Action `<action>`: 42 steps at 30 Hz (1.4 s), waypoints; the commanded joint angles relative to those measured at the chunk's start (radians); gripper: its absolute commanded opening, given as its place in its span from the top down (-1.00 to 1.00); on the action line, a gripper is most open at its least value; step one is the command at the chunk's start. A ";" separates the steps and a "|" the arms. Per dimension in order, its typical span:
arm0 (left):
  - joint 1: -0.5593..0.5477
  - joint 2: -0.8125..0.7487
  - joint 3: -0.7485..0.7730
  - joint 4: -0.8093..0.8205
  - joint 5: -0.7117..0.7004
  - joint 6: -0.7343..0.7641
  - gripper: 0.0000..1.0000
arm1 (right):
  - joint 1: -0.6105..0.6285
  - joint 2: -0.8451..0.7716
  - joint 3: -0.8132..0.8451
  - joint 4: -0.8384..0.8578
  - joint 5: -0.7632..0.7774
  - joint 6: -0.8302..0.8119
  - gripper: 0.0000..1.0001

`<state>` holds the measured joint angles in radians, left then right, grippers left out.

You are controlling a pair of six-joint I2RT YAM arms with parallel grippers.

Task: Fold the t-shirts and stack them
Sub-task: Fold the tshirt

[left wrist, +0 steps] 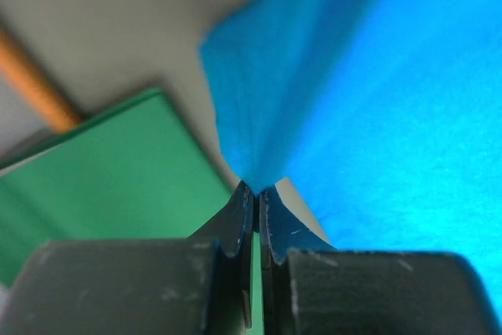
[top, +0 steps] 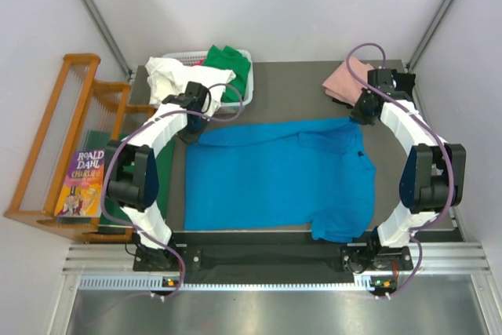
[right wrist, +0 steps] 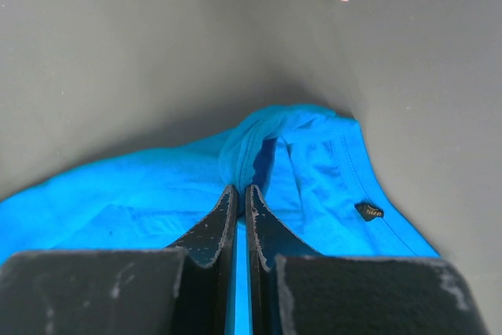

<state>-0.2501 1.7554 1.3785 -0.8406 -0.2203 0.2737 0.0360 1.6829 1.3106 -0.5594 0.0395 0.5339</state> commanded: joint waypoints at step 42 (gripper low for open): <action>-0.015 -0.086 -0.108 -0.046 -0.001 -0.053 1.00 | -0.028 -0.255 -0.042 -0.030 0.056 -0.045 1.00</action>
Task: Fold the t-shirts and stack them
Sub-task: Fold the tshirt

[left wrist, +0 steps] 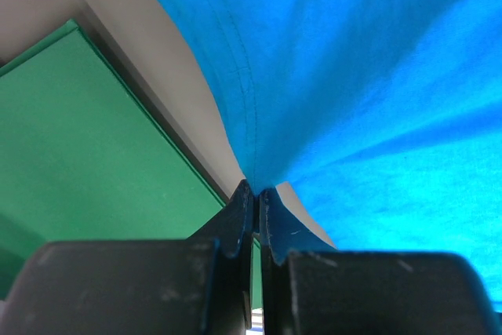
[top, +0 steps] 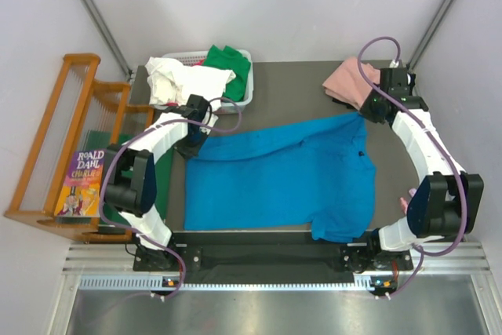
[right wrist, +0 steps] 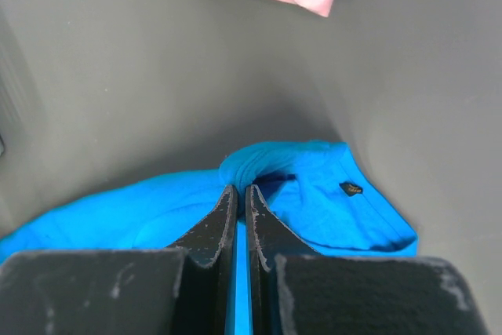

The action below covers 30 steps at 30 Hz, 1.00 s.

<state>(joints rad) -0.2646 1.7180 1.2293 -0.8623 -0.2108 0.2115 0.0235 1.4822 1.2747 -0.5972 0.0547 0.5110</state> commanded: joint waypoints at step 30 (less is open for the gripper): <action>-0.038 0.011 -0.060 0.000 0.059 0.011 1.00 | -0.014 0.316 0.218 0.068 -0.098 -0.034 0.59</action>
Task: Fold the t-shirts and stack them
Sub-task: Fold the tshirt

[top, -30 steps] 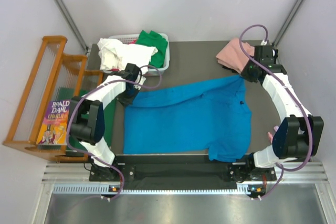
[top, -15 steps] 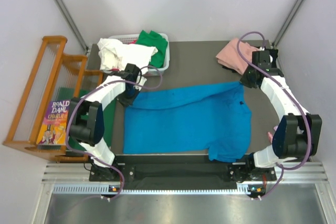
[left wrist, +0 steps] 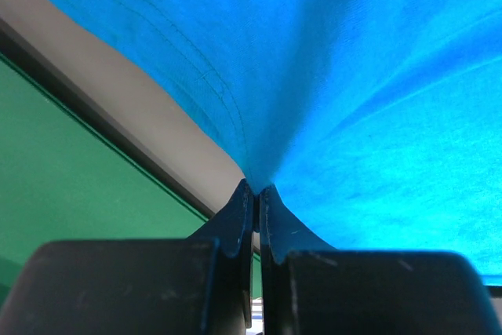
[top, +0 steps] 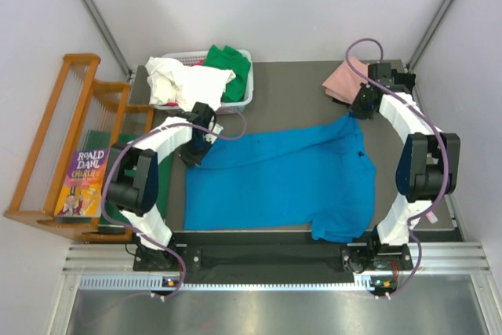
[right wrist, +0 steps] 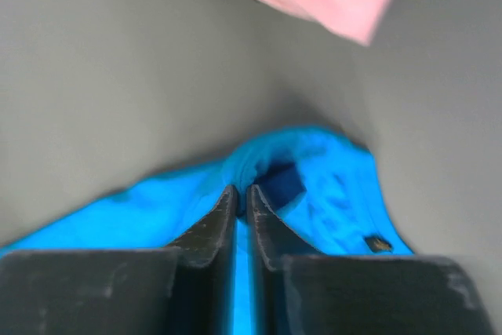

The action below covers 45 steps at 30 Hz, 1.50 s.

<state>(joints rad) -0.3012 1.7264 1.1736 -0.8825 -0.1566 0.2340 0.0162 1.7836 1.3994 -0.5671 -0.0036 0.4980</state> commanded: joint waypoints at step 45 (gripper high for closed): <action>-0.087 -0.059 -0.069 0.039 0.008 -0.050 -0.31 | 0.050 -0.185 -0.318 0.125 -0.039 -0.006 0.22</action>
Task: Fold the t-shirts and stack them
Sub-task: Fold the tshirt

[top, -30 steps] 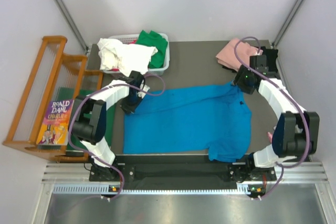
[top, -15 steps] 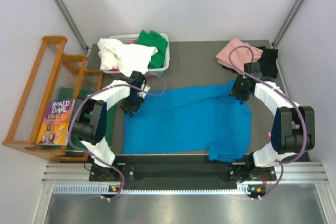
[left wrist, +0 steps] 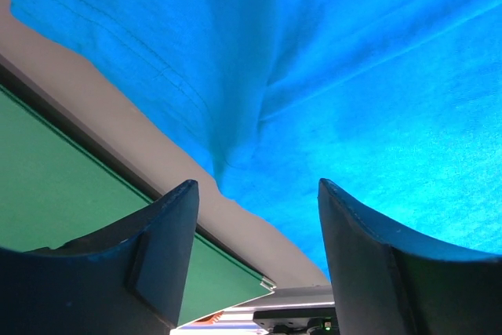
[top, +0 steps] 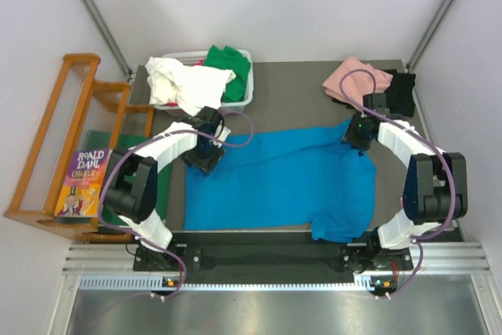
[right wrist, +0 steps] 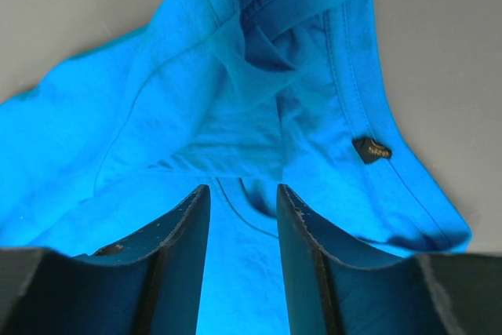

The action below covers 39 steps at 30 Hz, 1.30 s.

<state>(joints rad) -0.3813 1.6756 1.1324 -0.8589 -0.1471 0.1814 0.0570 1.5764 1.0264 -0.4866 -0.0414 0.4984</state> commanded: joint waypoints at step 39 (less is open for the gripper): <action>-0.005 0.047 -0.034 0.077 -0.034 0.012 -0.10 | 0.009 0.146 0.027 0.082 0.031 0.002 0.34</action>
<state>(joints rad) -0.3859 1.7275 1.0966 -0.8116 -0.1761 0.1894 0.0570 1.7115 1.0359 -0.4507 -0.0204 0.4984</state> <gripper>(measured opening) 0.553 0.362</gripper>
